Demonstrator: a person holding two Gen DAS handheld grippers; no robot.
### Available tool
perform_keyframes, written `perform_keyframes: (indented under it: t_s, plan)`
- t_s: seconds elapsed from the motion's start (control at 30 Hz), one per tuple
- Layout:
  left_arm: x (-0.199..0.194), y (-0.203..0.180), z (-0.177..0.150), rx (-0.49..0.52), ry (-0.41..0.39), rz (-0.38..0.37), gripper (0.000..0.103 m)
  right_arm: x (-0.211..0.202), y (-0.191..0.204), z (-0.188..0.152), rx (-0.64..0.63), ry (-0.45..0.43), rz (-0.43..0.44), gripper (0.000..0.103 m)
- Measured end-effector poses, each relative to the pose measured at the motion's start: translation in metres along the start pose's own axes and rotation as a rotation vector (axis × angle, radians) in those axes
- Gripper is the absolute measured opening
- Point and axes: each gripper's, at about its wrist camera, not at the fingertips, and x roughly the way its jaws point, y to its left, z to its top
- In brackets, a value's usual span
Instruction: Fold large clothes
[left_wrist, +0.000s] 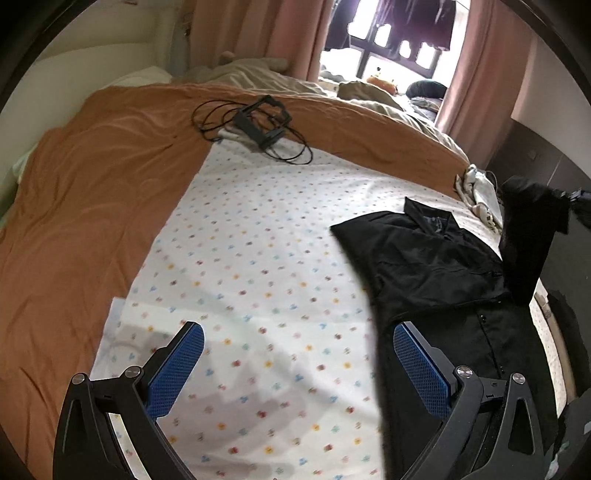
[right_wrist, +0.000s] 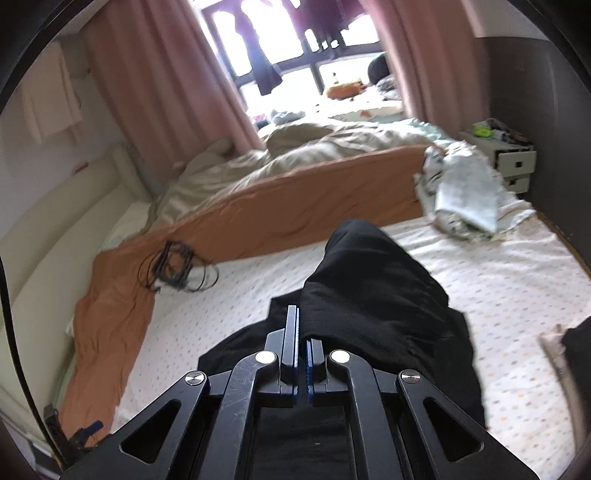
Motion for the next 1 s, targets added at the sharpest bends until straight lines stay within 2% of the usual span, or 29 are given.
perform_keyframes:
  t_s: [0.13, 0.37, 0.47, 0.57, 0.63, 0.7, 0.77, 1.0]
  plan:
    - [-0.003, 0.017, -0.014, -0.043, 0.012, 0.023, 0.103, 0.049, 0.021, -0.032, -0.004, 0.070, 0.022, 0.004]
    - [-0.012, 0.047, -0.041, -0.124, 0.029, 0.035, 0.103, 0.122, 0.041, -0.093, -0.049, 0.198, -0.019, 0.004]
    - [-0.014, 0.052, -0.046, -0.135, 0.027, 0.046, 0.103, 0.141, 0.048, -0.115, -0.106, 0.234, -0.035, 0.004]
    - [-0.014, 0.053, -0.049, -0.145, 0.021, 0.048, 0.103, 0.156, 0.068, -0.135, -0.218, 0.294, -0.064, 0.005]
    - [-0.015, 0.053, -0.050, -0.154, 0.007, 0.054, 0.103, 0.167, 0.082, -0.147, -0.298, 0.358, -0.089, 0.015]
    - [-0.016, 0.053, -0.052, -0.160, 0.003, 0.049, 0.103, 0.167, 0.090, -0.155, -0.331, 0.399, -0.053, 0.046]
    - [-0.015, 0.052, -0.054, -0.165, 0.003, 0.040, 0.103, 0.154, 0.091, -0.155, -0.326, 0.374, -0.019, 0.054]
    - [-0.012, 0.044, -0.062, -0.174, 0.006, 0.008, 0.103, 0.112, 0.069, -0.149, -0.238, 0.382, 0.109, 0.056]
